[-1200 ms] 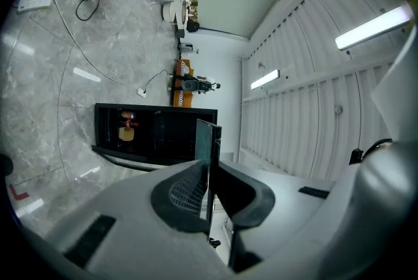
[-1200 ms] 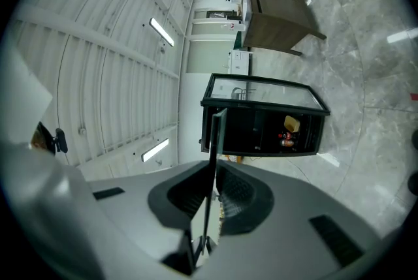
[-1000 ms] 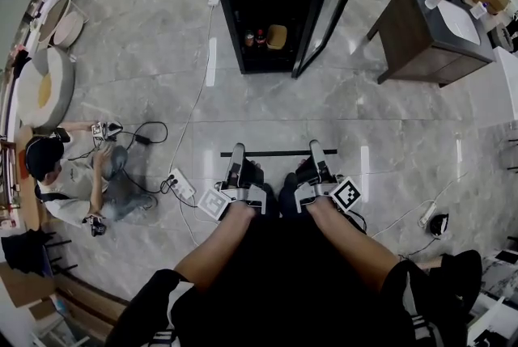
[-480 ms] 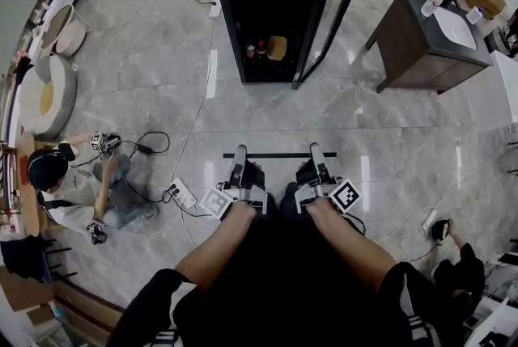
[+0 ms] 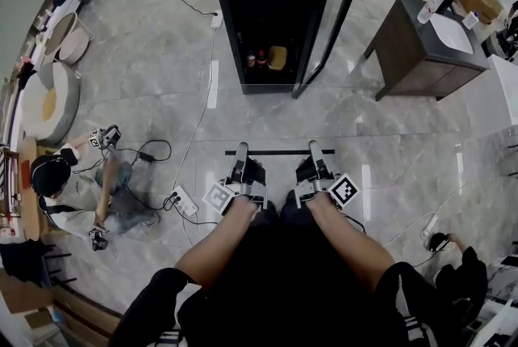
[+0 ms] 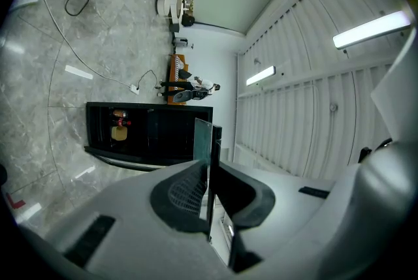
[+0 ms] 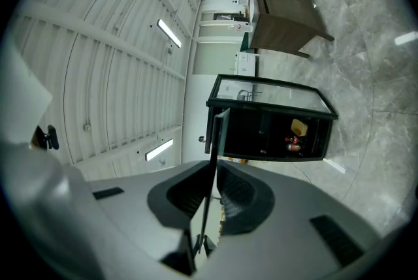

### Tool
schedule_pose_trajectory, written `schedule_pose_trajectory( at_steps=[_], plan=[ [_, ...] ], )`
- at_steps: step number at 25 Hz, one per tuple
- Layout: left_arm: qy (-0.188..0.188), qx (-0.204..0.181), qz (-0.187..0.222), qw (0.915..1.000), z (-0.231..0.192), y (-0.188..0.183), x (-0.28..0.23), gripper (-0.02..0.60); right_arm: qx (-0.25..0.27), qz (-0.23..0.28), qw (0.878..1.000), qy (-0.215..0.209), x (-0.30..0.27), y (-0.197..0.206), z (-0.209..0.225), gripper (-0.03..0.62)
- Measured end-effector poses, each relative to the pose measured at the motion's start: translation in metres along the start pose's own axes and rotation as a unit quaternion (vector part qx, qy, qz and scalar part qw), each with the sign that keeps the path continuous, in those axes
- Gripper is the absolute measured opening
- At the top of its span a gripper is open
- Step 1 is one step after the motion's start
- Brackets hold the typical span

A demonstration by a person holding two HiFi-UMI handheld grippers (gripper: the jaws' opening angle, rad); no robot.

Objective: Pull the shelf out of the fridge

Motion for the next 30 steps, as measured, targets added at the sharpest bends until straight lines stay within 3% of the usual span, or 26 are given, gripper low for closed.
schedule_pose_trajectory(
  at_steps=[13,30],
  plan=[
    [0.027,0.005,-0.002,0.9996,0.016,0.000,-0.013,0.032,0.006,0.006,1.000,-0.020,-0.014,-0.008,-0.013,0.037],
    [0.032,0.020,0.000,0.9993,0.026,-0.003,-0.023,0.032,0.035,-0.001,0.999,-0.023,-0.025,-0.013,-0.020,0.037]
  ],
)
Point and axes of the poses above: the fingertips, and each gripper's own axes: x backward along the fingers, z to its right, y out of its underside, the point moved 2 cm from there along x, backward along the fingers, and after that the axes turned 15 degrees about x, right-handed, at the moved point
